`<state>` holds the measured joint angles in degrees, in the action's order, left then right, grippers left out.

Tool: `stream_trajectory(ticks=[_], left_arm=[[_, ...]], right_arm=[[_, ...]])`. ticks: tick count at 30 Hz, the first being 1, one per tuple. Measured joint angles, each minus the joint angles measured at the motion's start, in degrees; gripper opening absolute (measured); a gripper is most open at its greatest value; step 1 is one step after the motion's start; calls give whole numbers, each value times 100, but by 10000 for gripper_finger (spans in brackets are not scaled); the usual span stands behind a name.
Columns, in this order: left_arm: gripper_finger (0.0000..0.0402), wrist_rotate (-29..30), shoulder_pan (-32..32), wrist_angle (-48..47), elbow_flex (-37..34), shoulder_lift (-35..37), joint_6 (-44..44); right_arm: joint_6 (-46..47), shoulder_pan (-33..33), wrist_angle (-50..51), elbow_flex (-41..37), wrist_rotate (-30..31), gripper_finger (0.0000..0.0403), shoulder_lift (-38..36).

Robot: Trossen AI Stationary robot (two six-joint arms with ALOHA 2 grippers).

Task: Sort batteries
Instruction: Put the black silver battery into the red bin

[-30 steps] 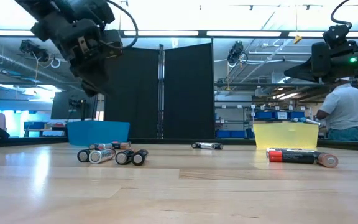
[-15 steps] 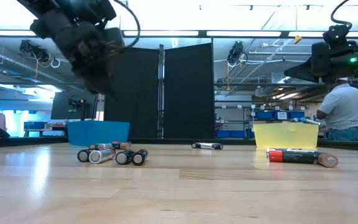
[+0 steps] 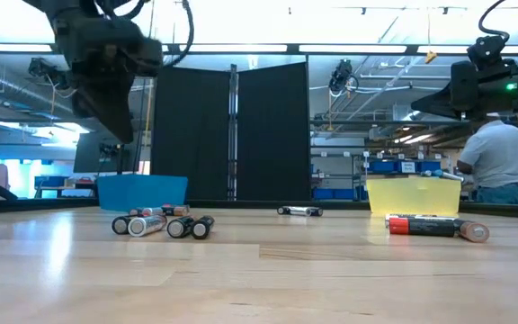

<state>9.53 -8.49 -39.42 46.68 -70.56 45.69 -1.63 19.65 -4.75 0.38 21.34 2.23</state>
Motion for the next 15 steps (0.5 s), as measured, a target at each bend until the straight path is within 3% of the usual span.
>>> stream_trajectory(ticks=[3,15], left_arm=[[31,12,249,2,-149,-106,415],[117,-180,1433,492,-666,-384,467]], right_arm=[[-2,-1,-5,0,0,36,1],[-1,0,-108,0,0,36,1]])
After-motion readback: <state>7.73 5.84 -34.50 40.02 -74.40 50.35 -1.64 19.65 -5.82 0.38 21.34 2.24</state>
